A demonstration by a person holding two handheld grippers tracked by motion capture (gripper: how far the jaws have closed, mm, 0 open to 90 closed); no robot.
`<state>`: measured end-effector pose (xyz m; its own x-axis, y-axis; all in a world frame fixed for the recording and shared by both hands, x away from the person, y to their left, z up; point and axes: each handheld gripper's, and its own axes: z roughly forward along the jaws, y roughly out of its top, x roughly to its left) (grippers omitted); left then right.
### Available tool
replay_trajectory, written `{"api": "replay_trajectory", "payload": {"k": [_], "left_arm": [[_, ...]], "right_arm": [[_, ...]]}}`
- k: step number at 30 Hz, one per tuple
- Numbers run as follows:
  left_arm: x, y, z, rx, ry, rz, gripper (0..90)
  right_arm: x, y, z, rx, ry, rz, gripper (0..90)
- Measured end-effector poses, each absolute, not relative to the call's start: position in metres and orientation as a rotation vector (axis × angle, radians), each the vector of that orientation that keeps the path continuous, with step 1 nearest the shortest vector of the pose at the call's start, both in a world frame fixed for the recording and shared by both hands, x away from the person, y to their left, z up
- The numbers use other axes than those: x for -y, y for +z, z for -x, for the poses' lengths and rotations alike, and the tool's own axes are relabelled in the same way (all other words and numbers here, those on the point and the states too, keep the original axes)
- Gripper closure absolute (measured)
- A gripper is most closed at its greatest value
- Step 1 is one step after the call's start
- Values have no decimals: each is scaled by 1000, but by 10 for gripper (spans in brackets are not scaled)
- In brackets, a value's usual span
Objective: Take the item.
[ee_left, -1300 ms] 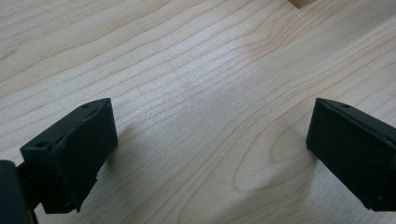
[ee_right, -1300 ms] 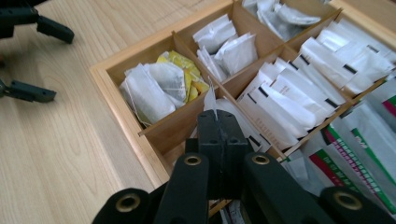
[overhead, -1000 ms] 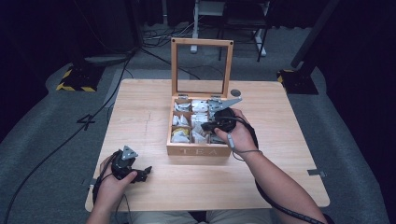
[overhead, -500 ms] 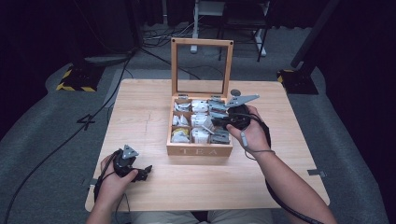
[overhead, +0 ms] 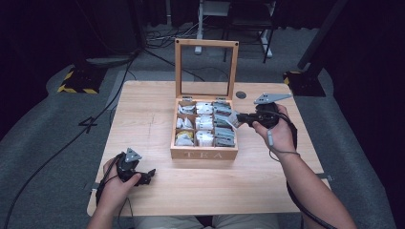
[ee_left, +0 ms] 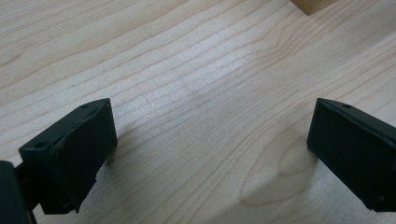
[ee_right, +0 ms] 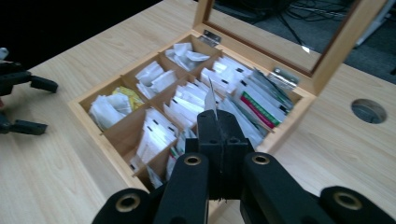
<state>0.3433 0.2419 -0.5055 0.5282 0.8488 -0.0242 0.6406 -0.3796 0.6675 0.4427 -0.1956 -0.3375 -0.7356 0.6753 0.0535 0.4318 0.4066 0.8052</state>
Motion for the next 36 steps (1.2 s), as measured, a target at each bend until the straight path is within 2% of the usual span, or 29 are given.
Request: {"api": "replay_trajectory", "payload": {"k": [20, 36], "left_arm": [[-242, -506, -343, -1203, 431, -2142, 20], [-242, -506, -343, -1204, 434, -2141, 20]], "right_arm": [[262, -345, -460, -2250, 1181, -1164, 900], [308, -380, -483, -2194, 1122, -1305, 900]]}}
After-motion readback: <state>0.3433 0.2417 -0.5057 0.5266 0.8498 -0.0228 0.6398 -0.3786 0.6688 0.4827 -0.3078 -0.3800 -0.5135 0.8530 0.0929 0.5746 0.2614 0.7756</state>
